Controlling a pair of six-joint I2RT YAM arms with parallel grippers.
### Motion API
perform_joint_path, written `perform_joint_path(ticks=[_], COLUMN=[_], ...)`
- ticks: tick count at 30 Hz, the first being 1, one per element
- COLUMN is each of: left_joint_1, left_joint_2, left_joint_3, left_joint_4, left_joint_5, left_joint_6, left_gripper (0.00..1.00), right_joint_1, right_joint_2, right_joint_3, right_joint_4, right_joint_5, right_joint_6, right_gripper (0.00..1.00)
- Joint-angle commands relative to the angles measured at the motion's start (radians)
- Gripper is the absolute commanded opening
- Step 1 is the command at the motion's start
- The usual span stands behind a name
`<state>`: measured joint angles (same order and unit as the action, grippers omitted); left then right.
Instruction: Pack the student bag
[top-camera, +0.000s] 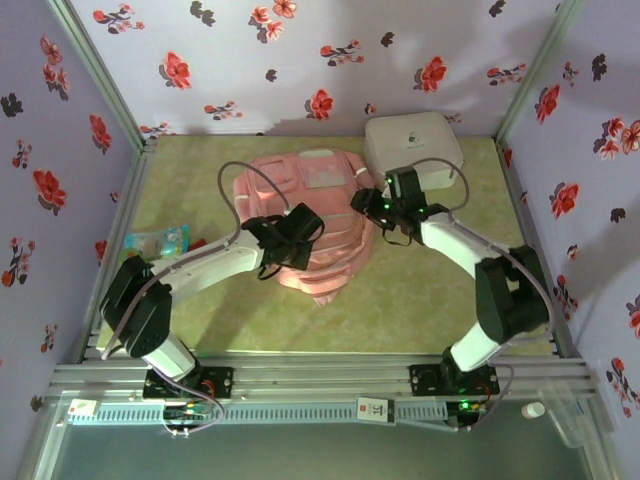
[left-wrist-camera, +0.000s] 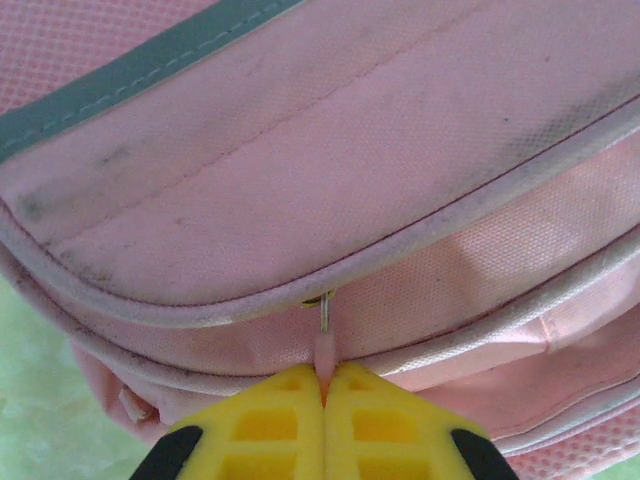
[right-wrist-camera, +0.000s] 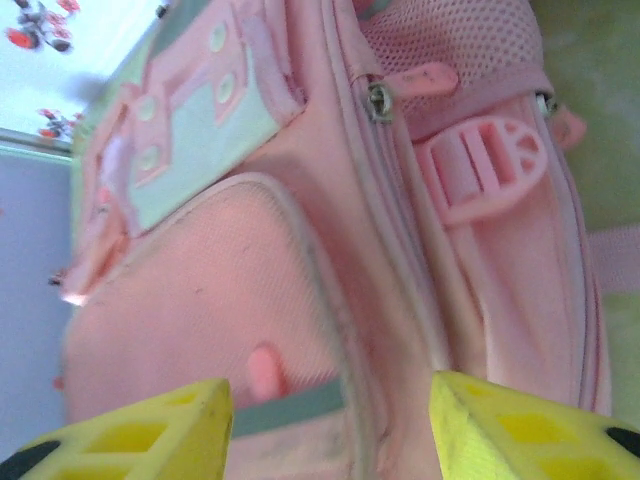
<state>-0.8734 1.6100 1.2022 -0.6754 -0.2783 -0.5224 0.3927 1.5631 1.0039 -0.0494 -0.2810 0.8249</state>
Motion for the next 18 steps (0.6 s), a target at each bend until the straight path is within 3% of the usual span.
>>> perform_joint_path(ticks=[1,7,15,18], left_joint_1=[-0.006,-0.004,-0.003,0.002], left_joint_2=[0.01,0.001,-0.011,-0.018], left_joint_3=[0.036,0.04,0.031,0.027], left_joint_4=[0.026,0.011,0.005,-0.001], left_joint_5=[0.02,0.008,-0.002,-0.007], left_joint_6=[0.021,0.024,0.022,0.02], left_gripper=[0.0,0.0,0.0,0.0], right_joint_1=[0.006,0.015,0.044,0.048], right_joint_2=[-0.061,-0.057,0.033,0.062], right_joint_3=[-0.066,-0.107,-0.051,-0.031], right_joint_4=[0.042,0.053,0.075,0.071], right_joint_5=[-0.008,-0.025,-0.076,-0.085], right_joint_6=[0.131,0.2,0.186,0.179], right_gripper=[0.54,0.53,0.42,0.33])
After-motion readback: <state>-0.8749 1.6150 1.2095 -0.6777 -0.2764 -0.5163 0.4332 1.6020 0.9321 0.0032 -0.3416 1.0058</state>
